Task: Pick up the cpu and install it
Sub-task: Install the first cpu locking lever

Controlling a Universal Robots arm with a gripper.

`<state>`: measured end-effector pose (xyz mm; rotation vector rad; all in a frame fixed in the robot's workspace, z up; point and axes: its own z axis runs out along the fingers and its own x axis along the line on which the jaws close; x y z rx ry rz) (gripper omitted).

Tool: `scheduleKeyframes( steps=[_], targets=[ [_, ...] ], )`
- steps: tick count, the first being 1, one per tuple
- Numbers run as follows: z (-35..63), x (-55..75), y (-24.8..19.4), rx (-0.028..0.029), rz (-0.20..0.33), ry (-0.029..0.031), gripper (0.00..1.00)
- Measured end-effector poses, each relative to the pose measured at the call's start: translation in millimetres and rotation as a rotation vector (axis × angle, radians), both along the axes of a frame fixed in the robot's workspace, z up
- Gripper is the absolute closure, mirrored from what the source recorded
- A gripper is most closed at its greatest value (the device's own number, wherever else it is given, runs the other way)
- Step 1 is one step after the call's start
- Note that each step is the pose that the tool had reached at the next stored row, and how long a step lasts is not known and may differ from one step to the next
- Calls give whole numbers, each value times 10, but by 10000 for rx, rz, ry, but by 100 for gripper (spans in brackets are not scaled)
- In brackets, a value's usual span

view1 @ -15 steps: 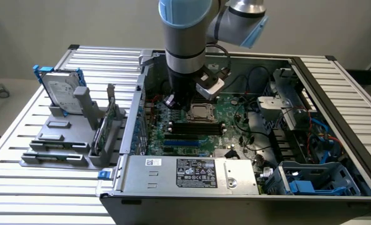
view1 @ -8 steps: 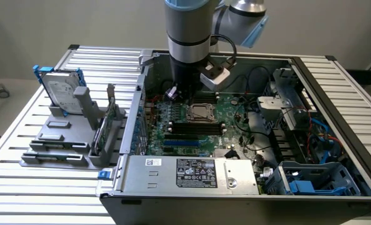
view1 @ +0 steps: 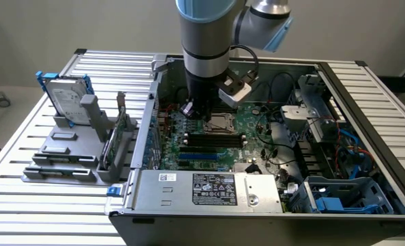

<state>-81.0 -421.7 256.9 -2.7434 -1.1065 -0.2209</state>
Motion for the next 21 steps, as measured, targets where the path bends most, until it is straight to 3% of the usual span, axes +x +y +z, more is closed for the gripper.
scheduleKeyframes(
  steps=[8,21],
  targets=[
    [-146,0,10,0,0,-12,89],
    [-357,-65,93,5,28,-13,89]
  ],
)
